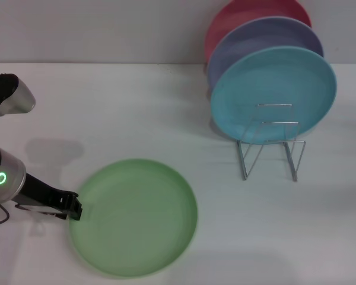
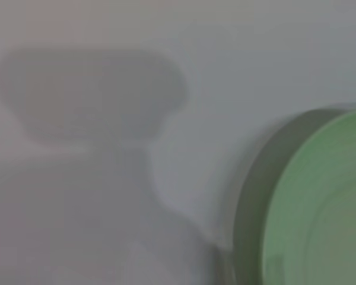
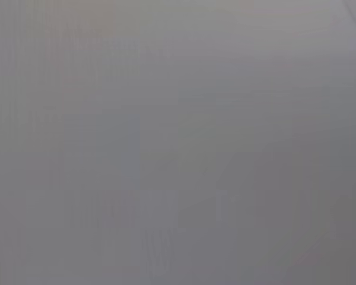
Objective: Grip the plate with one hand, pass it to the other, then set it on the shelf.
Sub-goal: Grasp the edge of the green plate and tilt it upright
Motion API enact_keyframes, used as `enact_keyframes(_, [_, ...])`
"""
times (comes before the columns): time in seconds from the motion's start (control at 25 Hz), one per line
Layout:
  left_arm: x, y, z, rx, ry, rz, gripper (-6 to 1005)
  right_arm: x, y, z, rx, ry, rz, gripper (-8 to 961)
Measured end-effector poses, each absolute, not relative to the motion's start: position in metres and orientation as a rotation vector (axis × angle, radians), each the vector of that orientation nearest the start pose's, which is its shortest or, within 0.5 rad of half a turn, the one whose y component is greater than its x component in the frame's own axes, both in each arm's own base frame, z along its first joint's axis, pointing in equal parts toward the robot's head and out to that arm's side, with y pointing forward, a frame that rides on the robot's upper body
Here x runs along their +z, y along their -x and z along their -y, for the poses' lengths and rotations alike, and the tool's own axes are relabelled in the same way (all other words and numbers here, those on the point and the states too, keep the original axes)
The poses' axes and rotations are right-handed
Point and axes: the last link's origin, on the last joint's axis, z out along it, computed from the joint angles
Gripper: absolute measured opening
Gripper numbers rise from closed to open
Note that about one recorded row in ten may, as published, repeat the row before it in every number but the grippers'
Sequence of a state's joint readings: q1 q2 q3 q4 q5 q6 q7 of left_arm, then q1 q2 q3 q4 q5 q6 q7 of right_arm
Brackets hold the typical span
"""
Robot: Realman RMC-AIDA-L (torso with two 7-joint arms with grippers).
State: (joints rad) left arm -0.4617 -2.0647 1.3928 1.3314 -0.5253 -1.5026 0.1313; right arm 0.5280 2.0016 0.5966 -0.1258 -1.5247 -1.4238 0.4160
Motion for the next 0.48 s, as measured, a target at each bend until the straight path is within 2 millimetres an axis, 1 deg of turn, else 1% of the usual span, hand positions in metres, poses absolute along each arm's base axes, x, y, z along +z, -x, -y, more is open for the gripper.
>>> enact_keyframes(0.48, [0.0012,0.2354,-0.3341,0.409,2.16,1.567,169,0.1378,-0.3701,-0.3292,0.874,1.003,-0.431,701])
